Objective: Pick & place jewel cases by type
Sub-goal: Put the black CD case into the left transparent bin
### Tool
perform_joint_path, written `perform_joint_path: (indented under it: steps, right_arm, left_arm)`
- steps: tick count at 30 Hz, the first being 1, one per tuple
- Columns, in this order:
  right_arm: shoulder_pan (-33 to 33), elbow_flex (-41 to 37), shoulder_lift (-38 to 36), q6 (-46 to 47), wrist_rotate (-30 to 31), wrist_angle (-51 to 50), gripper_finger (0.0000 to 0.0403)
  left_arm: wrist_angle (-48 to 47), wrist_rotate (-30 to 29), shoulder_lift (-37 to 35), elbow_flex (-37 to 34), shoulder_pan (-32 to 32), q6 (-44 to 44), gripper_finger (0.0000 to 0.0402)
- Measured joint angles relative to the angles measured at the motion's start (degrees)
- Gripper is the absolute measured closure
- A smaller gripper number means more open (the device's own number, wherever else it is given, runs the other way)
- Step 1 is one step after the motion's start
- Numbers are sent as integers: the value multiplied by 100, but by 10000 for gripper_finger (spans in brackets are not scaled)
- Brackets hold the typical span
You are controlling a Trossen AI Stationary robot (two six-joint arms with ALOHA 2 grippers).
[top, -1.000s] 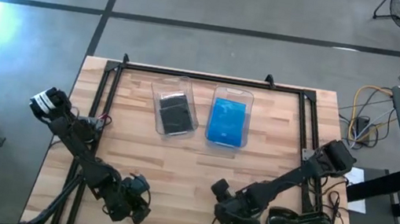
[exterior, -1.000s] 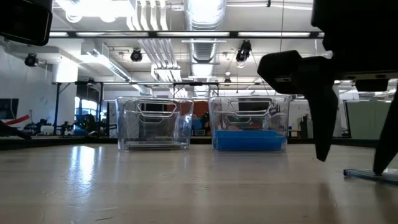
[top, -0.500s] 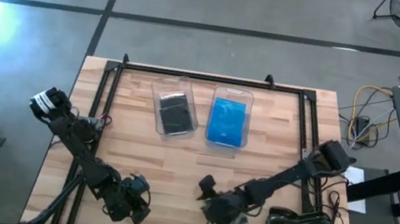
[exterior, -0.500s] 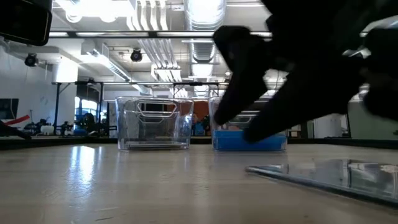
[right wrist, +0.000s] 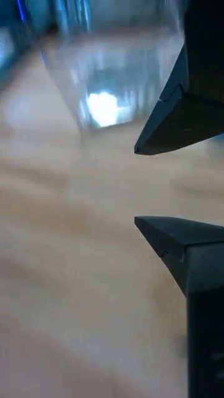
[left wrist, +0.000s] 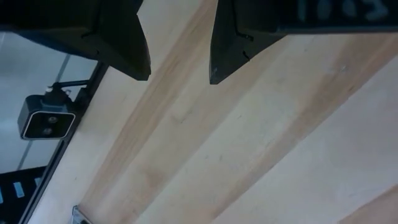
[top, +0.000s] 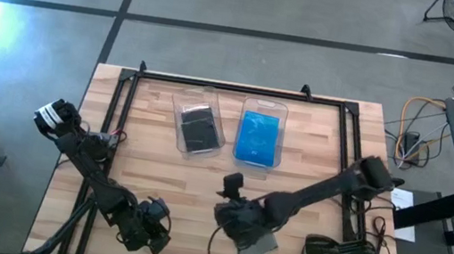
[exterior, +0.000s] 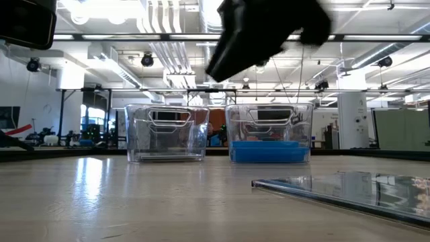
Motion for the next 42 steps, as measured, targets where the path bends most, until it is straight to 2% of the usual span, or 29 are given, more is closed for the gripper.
perform_joint_path:
  steps: [5, 7, 9, 14, 21, 29, 33, 38, 42]
  right_arm:
    - [-170, -103, -390, 665, -2643, -1255, 239]
    - [-149, -242, -426, 880, -3337, -1648, 241]
    - [-47, -385, -448, 991, -3633, -1743, 244]
    - [312, -773, -336, 603, -3568, -1387, 245]
    - [555, -1123, -60, -33, -2247, -474, 251]
    - [504, -1120, 302, -394, -2069, 338, 255]
    - [393, -1113, 391, -820, -1764, 1062, 258]
    - [-35, -1108, 400, -1235, -1740, 2096, 261]
    - [-435, -938, 400, -904, -1719, 2018, 261]
  left_arm:
    - [-9, -3, -1, -9, 30, 212, 255]
    - [-10, -5, -2, -11, 34, 280, 255]
    - [-11, -20, 0, -11, 34, 331, 255]
    - [-39, -22, 0, -13, 34, 436, 255]
    - [-49, -22, -1, -15, 34, 434, 255]
    - [-50, 43, 0, -15, 34, 298, 255]
    - [-50, 42, 0, -15, 33, 254, 255]
    - [-48, 42, 0, -15, 33, 244, 255]
    - [-48, -86, 2, -16, 73, 42, 255]
